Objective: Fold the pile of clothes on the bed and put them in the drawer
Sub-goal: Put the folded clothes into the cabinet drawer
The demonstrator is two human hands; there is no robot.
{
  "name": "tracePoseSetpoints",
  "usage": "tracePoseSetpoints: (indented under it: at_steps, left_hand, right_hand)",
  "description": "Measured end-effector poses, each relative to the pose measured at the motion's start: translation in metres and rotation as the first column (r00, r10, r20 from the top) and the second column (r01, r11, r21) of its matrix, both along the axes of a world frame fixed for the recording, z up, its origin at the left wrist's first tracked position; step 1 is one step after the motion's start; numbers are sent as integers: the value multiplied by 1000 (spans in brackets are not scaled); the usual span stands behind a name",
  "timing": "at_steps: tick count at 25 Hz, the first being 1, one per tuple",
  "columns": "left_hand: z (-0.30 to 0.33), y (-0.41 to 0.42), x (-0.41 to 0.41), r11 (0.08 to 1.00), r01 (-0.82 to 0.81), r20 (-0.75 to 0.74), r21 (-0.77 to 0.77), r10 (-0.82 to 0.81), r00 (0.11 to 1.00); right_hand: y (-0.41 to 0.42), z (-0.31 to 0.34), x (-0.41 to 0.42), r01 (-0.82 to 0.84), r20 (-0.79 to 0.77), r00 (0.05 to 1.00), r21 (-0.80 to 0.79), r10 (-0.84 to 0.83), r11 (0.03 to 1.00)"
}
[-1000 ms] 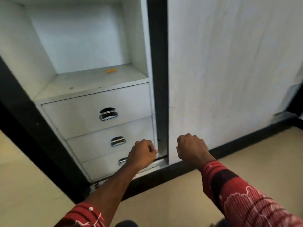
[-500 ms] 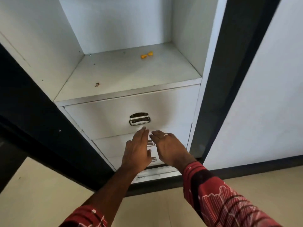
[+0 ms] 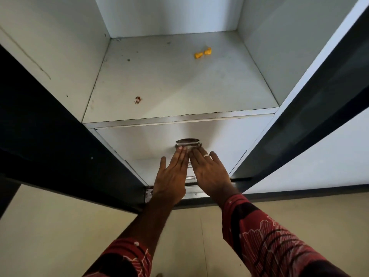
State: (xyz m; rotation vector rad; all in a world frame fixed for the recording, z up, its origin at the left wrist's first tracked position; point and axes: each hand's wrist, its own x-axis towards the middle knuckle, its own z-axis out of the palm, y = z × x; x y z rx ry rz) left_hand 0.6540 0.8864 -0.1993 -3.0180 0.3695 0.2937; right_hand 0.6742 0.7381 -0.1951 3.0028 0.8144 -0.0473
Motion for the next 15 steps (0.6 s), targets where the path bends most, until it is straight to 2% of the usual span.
tracePoseSetpoints:
  at_steps: [5,7,10,14,15]
  left_hand:
    - [7,-4,2,997,-23,33,-71,25,999]
    - [9,-1,2,997,-24,51,-73,28,998]
    - [17,3,3,991,-84,120,-107,97,988]
    - [24,4,4,999,-52,10,0,52,999]
    - [26,4,5,998,-53,20,34,52,998]
  right_hand:
    - [13,12,5,88,22,996,-32,-87,996]
    - [16,15,6,83,34,996,17,-84,996]
    - [13,17,8,60,-54,997,132,-53,989]
    - [12,25,1,100,-166,984,206,-66,973]
    - [14,28,-2,116,-184,980,214,-76,970]
